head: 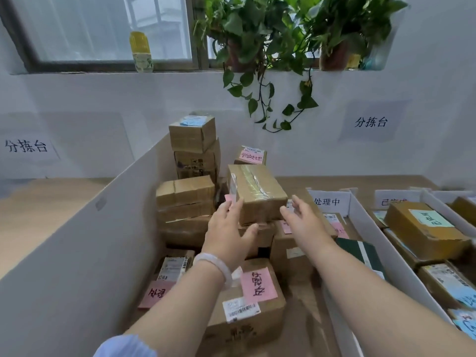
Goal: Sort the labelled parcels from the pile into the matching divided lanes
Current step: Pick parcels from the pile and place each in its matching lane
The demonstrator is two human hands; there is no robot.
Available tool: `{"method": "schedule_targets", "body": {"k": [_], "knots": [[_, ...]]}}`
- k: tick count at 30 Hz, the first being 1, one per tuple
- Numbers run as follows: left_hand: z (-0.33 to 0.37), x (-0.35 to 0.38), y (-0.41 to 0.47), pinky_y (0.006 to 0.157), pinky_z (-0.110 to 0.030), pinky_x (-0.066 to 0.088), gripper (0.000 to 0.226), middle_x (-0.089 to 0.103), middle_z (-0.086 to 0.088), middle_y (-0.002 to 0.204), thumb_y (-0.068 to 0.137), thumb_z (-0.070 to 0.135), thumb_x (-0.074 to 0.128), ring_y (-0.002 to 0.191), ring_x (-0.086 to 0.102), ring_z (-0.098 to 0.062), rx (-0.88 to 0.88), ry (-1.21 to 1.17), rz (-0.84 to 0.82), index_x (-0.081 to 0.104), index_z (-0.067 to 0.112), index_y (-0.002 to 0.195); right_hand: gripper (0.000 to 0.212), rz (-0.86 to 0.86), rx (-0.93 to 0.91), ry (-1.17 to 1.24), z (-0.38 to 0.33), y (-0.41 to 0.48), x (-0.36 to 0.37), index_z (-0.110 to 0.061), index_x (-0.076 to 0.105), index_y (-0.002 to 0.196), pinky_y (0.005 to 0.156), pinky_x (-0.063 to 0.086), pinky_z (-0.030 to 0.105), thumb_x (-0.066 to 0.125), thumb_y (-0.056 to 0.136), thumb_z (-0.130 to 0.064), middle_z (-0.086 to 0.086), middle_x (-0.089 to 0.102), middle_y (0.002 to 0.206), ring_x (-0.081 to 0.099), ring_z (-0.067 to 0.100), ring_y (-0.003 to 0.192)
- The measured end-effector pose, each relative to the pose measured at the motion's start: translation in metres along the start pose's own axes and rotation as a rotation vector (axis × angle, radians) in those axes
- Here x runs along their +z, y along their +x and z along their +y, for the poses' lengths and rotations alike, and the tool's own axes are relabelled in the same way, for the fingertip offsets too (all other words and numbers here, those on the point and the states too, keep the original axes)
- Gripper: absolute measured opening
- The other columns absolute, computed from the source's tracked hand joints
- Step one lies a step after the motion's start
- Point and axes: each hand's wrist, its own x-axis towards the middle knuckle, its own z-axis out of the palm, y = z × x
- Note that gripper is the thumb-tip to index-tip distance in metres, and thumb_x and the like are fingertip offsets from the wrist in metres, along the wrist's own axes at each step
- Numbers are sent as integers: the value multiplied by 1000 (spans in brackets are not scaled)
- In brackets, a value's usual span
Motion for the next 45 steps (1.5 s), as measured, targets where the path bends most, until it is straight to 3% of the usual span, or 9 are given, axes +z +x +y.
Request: {"method": "schedule_targets", "body": {"k": [2,7,12,18,23,33,36,40,45], "knots": [[-1,0,21,120,-41,20,70,16,6,162,95,47,53,149,12,-17,-9,-27,-5,17,35,154,58,25,72,91,-12,16,1,-28,27,152,83,38,25,46,99,-42,-3,38,151,40,17,129],[7,9,47,121,-42,20,71,9,8,164,97,46,50,150,10,-17,-61,-109,-127,12,31,156,58,-15,133,-121,-19,42,8,-25,20,155,98,34,32,39,102,-40,2,32,156,34,25,139],[9,9,41,118,-37,25,67,14,9,161,98,43,52,147,18,-14,-90,-264,-66,20,28,155,34,119,96,63,-22,31,13,-25,47,131,65,43,25,50,99,-36,-1,58,121,56,11,96],[14,5,3,103,-37,45,63,28,14,141,93,50,54,130,39,-11,-114,-386,45,28,38,150,30,315,-68,349,-9,-23,26,-25,53,115,69,49,14,67,88,-20,-6,59,113,58,3,102],[23,0,-30,96,-36,43,80,20,4,146,81,63,64,124,42,-24,-224,-527,-94,23,44,148,43,412,-449,-20,8,-76,27,-38,51,101,88,38,7,76,76,-13,-24,48,109,48,-2,106],[51,12,-78,103,-41,45,97,28,3,141,62,70,77,123,47,-25,-313,-691,-190,30,48,144,42,237,-588,13,21,-131,-21,-41,55,108,100,38,13,56,76,-13,-29,52,117,47,-3,119],[52,23,-91,96,-42,53,97,48,-5,142,60,70,80,119,59,-24,-353,-860,-214,35,44,142,40,110,-505,123,27,-147,-41,-42,57,113,103,43,26,53,82,-17,-27,54,120,50,3,122],[72,27,-123,75,-35,57,51,67,-8,122,88,43,61,104,68,-24,-464,-1220,-267,53,27,135,35,228,-250,386,35,-161,-68,-45,48,126,105,39,32,49,98,-24,-18,51,133,45,4,127],[93,48,-152,100,-53,47,61,69,-15,116,89,56,43,89,69,-30,-513,-1467,-507,60,14,131,40,-51,152,537,60,-162,-96,-49,46,133,96,49,37,56,96,-41,-12,53,134,54,6,113]]}}
